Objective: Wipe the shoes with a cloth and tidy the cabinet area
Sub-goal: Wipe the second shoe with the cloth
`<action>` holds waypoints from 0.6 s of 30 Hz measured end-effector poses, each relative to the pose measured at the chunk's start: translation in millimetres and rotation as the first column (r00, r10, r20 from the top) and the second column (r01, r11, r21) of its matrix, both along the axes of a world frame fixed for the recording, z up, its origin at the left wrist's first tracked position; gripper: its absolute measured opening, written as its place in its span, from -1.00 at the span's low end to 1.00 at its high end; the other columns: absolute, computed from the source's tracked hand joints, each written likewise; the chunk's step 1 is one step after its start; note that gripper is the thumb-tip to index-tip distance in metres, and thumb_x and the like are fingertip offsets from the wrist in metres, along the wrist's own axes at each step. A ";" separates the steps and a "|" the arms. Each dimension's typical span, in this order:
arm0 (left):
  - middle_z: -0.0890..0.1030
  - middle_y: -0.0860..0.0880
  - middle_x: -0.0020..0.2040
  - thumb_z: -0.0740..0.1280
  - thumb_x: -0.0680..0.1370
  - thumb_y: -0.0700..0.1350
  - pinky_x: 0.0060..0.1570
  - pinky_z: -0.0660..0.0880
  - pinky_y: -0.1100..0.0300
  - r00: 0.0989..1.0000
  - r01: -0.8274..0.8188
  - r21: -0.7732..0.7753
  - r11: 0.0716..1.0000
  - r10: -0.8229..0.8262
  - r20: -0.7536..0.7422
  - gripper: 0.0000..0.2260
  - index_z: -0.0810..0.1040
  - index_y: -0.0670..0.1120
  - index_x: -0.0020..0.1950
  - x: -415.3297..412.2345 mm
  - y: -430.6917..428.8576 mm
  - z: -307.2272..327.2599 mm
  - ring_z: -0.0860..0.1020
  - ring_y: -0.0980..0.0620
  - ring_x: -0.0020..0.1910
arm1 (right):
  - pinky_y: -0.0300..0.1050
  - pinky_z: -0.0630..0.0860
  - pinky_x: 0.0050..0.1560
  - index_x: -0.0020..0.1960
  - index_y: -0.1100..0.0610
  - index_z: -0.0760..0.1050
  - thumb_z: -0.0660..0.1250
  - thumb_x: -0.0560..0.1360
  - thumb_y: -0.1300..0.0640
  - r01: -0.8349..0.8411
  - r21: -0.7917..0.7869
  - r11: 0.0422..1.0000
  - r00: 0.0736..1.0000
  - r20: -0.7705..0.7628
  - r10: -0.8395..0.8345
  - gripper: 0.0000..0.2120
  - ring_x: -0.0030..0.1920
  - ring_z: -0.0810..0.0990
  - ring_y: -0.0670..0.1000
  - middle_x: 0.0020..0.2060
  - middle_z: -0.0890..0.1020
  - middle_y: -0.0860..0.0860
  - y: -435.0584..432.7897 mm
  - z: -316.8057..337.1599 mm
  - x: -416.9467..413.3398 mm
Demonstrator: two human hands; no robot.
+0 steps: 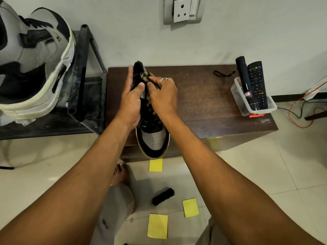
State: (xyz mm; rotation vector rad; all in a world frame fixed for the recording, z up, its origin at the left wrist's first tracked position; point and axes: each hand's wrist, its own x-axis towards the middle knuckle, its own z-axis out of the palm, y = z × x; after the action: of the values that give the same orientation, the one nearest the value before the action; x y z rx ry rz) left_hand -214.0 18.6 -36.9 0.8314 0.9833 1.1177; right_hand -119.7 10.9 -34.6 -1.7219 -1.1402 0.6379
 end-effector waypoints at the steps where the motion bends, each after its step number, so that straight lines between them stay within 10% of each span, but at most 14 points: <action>1: 0.48 -0.04 0.45 0.10 0.69 -0.34 0.33 0.51 0.04 1.000 0.005 0.001 1.000 -0.005 -0.014 -0.41 0.12 0.13 0.64 -0.4 -0.1 0.4 0.55 0.02 0.34 | -0.14 0.61 0.15 0.23 0.06 0.66 0.38 0.59 0.08 -0.015 -0.013 1.000 1.000 0.005 0.015 -0.76 0.08 0.61 -0.10 0.10 0.59 0.00 1.1 -1.1 1.2; 11: 0.54 0.02 0.36 0.24 0.61 -0.40 0.31 0.53 -0.06 0.986 0.006 -0.002 1.000 -0.006 -0.166 -0.28 0.13 0.17 0.63 2.4 -1.3 5.4 0.58 0.03 0.29 | -0.14 0.50 0.21 0.23 0.04 0.65 0.39 0.60 0.15 -0.505 -0.496 0.707 0.767 0.119 0.631 -0.78 0.14 0.59 -0.08 0.18 0.66 -0.06 -32.6 20.9 56.7; 18: 0.49 -0.01 0.44 0.31 0.53 -0.45 0.22 0.59 0.04 0.975 -0.006 -0.010 1.000 0.003 -0.223 -0.23 0.23 0.15 0.60 -0.4 6.6 13.0 0.58 0.06 0.27 | -0.29 0.46 0.05 0.23 0.03 0.66 0.39 0.61 0.11 -0.521 -0.492 0.697 0.777 0.066 0.627 -0.79 -0.03 0.59 -0.27 -0.05 0.64 -0.25 -29.6 37.6 76.3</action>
State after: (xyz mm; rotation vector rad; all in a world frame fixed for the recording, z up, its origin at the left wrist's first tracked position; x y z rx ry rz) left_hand -214.5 25.1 -23.9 0.9616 1.1763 1.0374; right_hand -43.4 -18.7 3.0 -1.8399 -1.8564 1.1947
